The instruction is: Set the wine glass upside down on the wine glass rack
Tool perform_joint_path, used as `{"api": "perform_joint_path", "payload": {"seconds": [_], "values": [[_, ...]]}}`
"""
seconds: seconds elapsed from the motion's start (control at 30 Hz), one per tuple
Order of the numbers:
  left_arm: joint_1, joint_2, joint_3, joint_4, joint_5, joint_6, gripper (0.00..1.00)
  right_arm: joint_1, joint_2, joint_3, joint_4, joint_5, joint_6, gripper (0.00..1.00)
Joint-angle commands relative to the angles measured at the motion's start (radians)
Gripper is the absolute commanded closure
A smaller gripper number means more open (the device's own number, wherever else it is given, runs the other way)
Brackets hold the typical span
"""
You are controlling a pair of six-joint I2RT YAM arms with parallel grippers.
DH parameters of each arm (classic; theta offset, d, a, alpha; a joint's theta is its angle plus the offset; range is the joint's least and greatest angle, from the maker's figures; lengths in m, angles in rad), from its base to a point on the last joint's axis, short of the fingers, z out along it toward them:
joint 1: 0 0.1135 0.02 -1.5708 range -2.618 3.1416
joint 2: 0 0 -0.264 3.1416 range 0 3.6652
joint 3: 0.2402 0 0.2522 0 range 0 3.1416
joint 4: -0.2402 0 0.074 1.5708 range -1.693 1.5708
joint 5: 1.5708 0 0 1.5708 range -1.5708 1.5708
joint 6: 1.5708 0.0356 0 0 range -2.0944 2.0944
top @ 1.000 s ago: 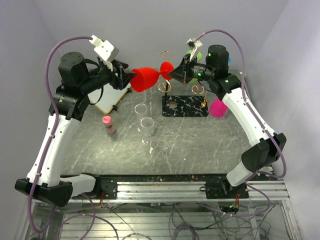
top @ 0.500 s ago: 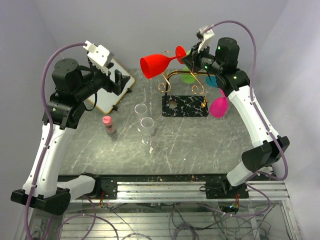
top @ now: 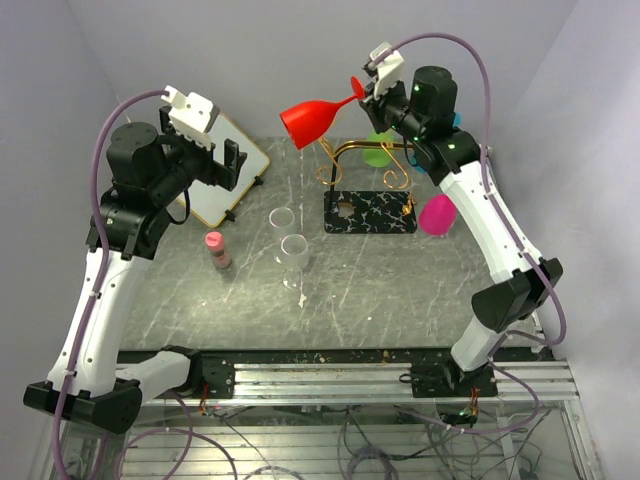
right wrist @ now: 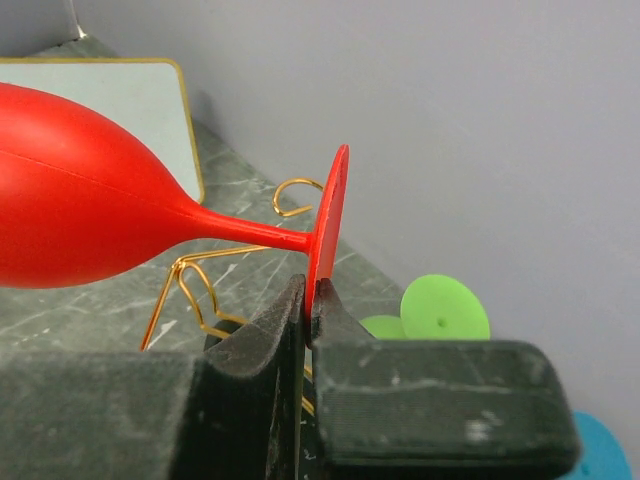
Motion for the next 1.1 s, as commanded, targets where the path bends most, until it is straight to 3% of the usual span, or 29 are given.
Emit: {"api": "perform_joint_path", "payload": {"seconds": [0.0, 0.47, 1.07], "values": [[0.013, -0.008, -0.014, 0.019, -0.023, -0.002, 0.01, 0.041, 0.039, 0.075, 0.008, 0.089, -0.128, 1.0], [0.024, -0.024, -0.032, 0.025, -0.014, 0.0, 0.0, 0.166, 0.13, 0.089, 0.058, 0.231, -0.395, 1.0], [0.025, -0.03, -0.035, 0.019, 0.01, 0.005, 0.01, 0.2, 0.22, 0.059, 0.189, 0.421, -0.546, 1.0]]}}
